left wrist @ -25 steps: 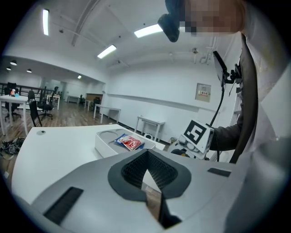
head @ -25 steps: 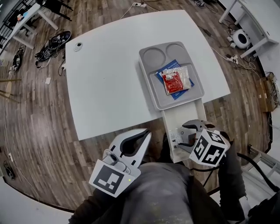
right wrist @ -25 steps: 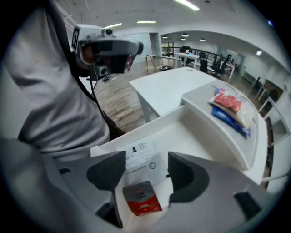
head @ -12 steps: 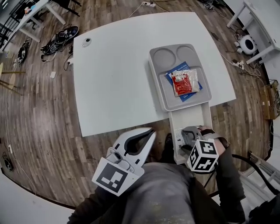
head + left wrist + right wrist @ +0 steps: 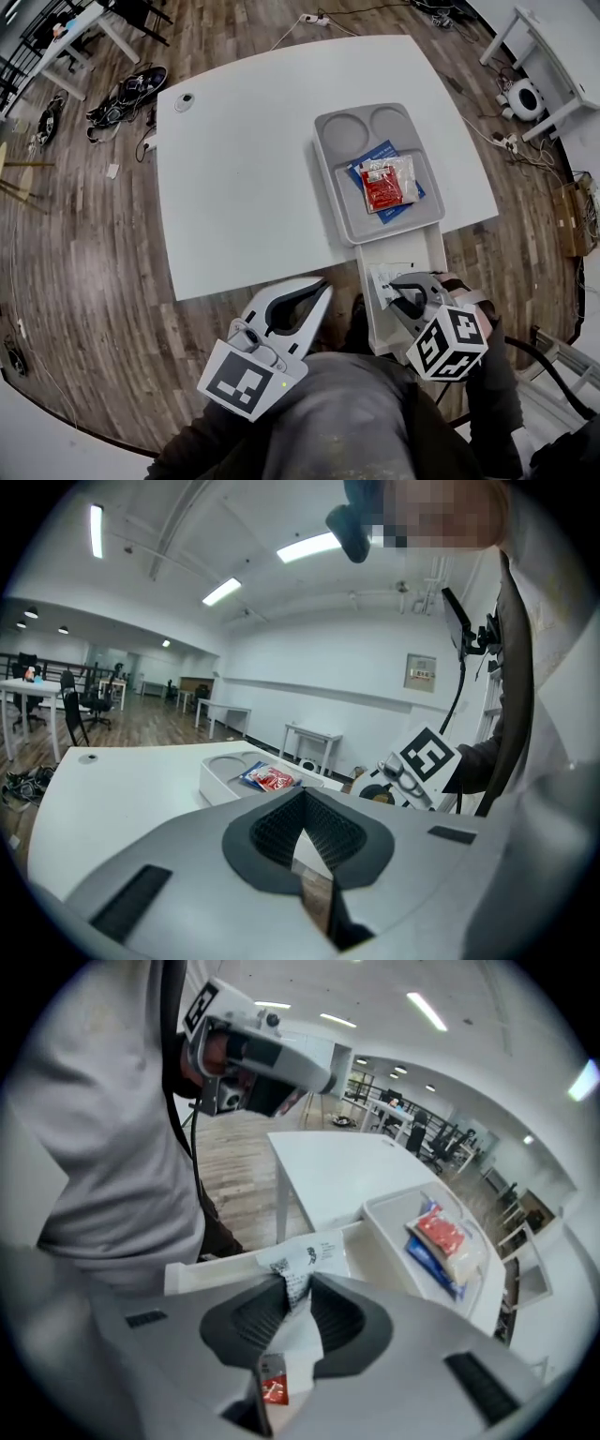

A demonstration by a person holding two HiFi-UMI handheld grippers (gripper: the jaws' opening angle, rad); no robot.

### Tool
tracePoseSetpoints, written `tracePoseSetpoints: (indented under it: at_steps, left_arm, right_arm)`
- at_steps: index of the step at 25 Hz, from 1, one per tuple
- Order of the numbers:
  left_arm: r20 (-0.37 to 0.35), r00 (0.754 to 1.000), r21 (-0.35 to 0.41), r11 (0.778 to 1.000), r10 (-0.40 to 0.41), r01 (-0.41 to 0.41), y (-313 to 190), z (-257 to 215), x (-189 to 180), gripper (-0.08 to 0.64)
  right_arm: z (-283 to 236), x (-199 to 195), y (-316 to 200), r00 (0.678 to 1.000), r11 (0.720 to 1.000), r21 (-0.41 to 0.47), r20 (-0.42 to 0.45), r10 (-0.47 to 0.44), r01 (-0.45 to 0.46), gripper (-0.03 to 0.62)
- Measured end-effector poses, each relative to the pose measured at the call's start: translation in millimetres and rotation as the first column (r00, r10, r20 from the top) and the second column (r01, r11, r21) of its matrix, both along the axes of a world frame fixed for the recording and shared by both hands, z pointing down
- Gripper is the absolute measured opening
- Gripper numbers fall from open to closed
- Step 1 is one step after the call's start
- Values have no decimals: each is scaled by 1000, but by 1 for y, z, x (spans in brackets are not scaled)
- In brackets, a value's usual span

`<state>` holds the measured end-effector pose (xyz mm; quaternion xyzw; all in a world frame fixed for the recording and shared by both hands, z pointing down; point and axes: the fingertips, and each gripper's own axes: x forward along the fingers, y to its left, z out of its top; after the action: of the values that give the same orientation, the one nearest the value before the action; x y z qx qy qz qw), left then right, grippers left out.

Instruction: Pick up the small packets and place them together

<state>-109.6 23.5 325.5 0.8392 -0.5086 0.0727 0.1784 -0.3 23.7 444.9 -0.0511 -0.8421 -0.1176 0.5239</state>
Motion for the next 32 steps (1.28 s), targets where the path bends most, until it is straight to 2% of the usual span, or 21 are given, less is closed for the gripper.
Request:
tracePoseSetpoints:
  at_steps: [5, 10, 15, 19, 25, 32]
  left_arm:
    - [4, 1000, 40, 999, 9, -9, -4, -11, 4, 2]
    - [9, 1000, 62, 998, -11, 10, -5, -16, -5, 2]
    - [9, 997, 49, 996, -79, 78, -6, -13, -25, 2]
    - [4, 991, 15, 991, -135, 135, -3, -5, -44, 2]
    - [-6, 984, -37, 984, -176, 175, -3, 10, -59, 2]
    - [-17, 983, -54, 982, -184, 183, -5, 15, -65, 2]
  right_arm:
    - [-47, -10, -13, 993, 999, 27, 111, 29, -32, 86]
    - [-63, -20, -44, 987, 992, 95, 149, 67, -82, 86]
    - [-70, -28, -106, 970, 970, 158, 188, 156, -187, 86]
    - [-70, -41, -157, 951, 948, 173, 203, 231, -267, 86]
    - [-49, -59, -189, 950, 948, 140, 171, 260, -285, 94]
    - [-49, -71, -175, 944, 964, 6, 204, 258, -265, 178]
